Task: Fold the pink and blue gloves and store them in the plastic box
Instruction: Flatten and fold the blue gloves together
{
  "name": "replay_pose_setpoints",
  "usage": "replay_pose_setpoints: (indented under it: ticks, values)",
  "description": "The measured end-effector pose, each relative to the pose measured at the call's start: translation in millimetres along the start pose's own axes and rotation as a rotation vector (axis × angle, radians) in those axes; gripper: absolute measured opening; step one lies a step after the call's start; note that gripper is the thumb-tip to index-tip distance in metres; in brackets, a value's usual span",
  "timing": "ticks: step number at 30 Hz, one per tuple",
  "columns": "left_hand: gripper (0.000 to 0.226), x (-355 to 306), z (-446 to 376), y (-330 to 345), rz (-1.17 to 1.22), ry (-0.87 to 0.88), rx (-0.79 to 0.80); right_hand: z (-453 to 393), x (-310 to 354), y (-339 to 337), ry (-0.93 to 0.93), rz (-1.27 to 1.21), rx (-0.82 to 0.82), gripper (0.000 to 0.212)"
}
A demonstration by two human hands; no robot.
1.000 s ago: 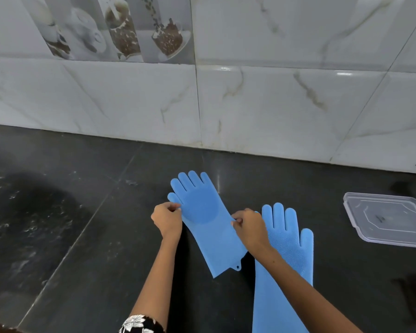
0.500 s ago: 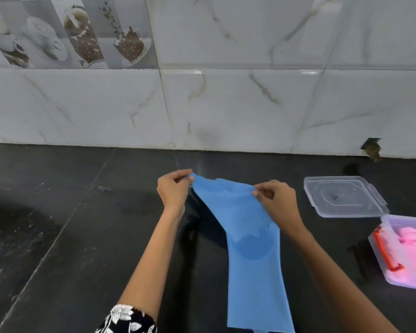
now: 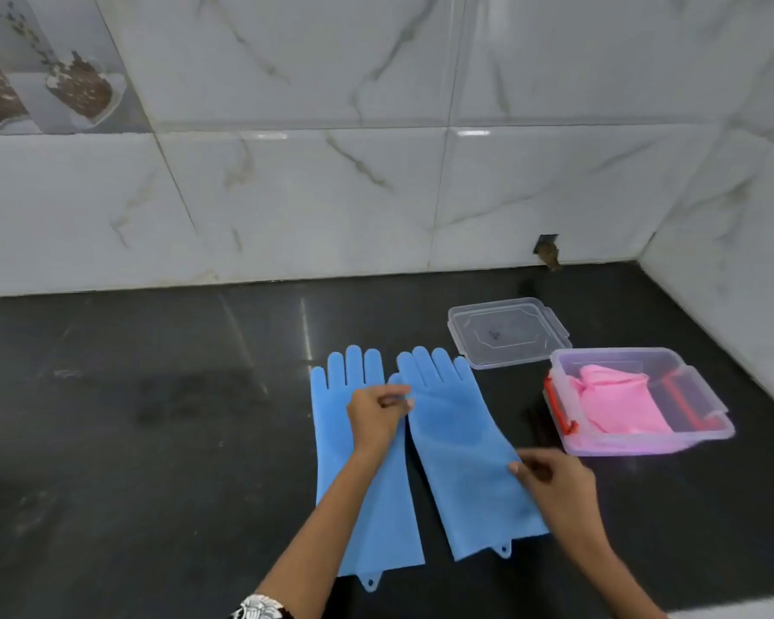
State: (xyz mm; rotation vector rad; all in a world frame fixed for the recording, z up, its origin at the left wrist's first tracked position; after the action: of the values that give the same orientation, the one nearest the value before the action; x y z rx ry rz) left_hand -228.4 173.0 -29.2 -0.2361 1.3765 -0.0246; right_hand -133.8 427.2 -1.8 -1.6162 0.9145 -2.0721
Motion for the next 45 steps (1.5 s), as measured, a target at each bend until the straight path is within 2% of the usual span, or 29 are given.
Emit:
replay_pose_setpoints:
  ticks: [7, 11, 17, 27, 34, 45]
  values:
    - [0.018, 6.1, 16.5, 11.5, -0.287, 0.114, -0.049, 18.9, -40.4, 22.5, 0.112, 0.079, 0.112, 0.013]
    - [0.018, -1.3, 14.4, 20.6, -0.383, 0.17, -0.051, 9.1, -32.7, 18.0, 0.097, 0.141, 0.073, 0.007]
    - [0.012, -10.1, -2.2, 26.1, -0.42, 0.186, -0.066, -13.9, -28.6, 17.2, 0.1, 0.126, -0.003, 0.009]
    - [0.015, -13.9, -17.8, 44.5, -0.473, 0.215, -0.034, -12.9, -43.9, 19.6, 0.094, 0.081, -0.074, 0.013]
    - [0.015, -10.0, -17.6, 41.8, -0.432, 0.206, -0.062, -22.2, -45.5, 17.2, 0.104, 0.091, -0.066, 0.023]
    - [0.012, -7.2, -14.3, 49.2, -0.442, 0.18, -0.018, -7.0, -53.6, 16.1, 0.098, 0.084, -0.079, 0.019]
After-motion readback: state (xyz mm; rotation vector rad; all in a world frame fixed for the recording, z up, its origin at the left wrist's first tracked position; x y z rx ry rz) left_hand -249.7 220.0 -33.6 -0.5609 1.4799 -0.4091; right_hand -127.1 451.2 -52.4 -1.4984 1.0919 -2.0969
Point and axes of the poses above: each hand's wrist, its own z-axis away from the middle knuckle, its own y-axis out of the palm, x = y × z, the point moved 8 cm from there along -z, towards the middle knuckle, and after that the axes turned 4 degrees about x, right-handed, at the moved point
